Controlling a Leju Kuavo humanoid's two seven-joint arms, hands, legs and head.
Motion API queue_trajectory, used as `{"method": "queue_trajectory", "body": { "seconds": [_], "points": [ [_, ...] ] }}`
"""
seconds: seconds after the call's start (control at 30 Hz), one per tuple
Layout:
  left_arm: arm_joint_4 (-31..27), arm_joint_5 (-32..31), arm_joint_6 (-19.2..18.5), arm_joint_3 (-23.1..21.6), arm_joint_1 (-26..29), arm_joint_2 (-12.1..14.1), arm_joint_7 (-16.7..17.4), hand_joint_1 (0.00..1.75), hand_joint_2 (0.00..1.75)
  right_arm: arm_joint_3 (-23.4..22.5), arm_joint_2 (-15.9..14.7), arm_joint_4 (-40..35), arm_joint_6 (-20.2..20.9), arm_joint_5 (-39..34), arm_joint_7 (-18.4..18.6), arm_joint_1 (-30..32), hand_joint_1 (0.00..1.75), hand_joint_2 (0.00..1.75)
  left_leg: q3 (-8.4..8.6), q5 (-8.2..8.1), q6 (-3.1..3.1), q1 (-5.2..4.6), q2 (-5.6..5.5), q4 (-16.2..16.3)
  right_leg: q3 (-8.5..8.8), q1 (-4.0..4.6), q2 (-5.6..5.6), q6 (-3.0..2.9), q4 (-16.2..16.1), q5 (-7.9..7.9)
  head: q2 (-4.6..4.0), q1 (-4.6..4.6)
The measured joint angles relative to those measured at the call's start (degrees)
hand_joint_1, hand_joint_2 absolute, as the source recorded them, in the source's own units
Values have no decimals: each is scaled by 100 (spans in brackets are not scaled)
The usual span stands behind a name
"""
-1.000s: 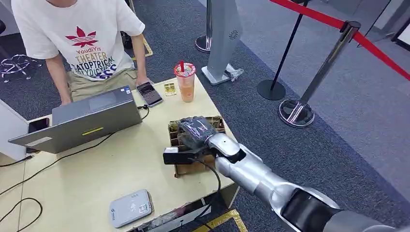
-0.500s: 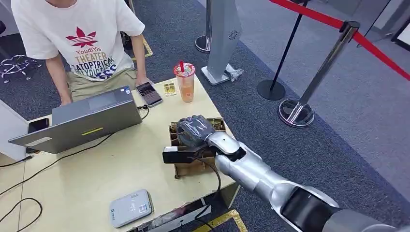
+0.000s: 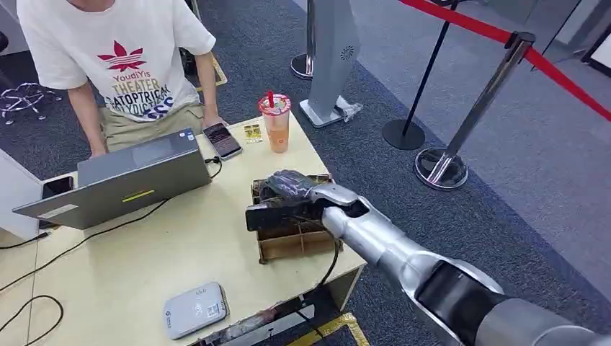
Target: Pass the card to the sensor for recognition and then transmit it.
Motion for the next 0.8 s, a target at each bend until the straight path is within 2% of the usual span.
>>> {"method": "queue_trajectory", "body": {
  "seconds": [0.2,0.3,0.33,0.37,0.57,0.63,0.67,0.8],
  "points": [
    [0,70,15,0,0,0,-2,0,0,122,-7,361,205,-382,-179,-345,162,175,-4,0,0,0,-2,0,-1,0,-1,0,0,0,0,-2],
    [0,103,18,0,2,0,-11,0,0,240,-7,524,266,-520,-231,-520,168,175,-5,0,0,0,-3,0,-1,0,-2,0,0,0,0,-2],
    [0,107,17,0,2,2,-11,0,0,273,-7,562,282,-564,-238,-568,162,175,-5,0,0,0,-4,0,-1,0,-3,0,0,0,0,-2],
    [0,116,17,0,4,0,-13,0,0,310,-7,608,293,-599,-249,-615,164,175,-6,0,0,0,-4,0,-2,0,-3,0,0,0,0,-2],
    [0,133,20,2,11,2,-13,0,0,466,-4,760,312,-682,-288,-811,169,175,-7,0,0,0,-6,0,-2,0,-3,0,0,0,0,-2],
    [0,133,20,2,13,2,-22,0,0,496,-4,769,293,-688,-295,-838,164,175,-7,0,0,0,-7,0,-2,0,-4,0,0,0,0,-2],
    [0,133,20,2,14,2,-26,0,0,514,-4,769,286,-697,-295,-849,169,175,-7,0,0,0,-7,0,-2,0,-4,0,0,0,0,-2],
    [0,133,20,4,15,2,-28,0,0,568,-4,717,247,-760,-284,-895,168,175,-7,0,0,0,-7,0,-2,0,-4,0,0,0,0,-2]
  ]
}}
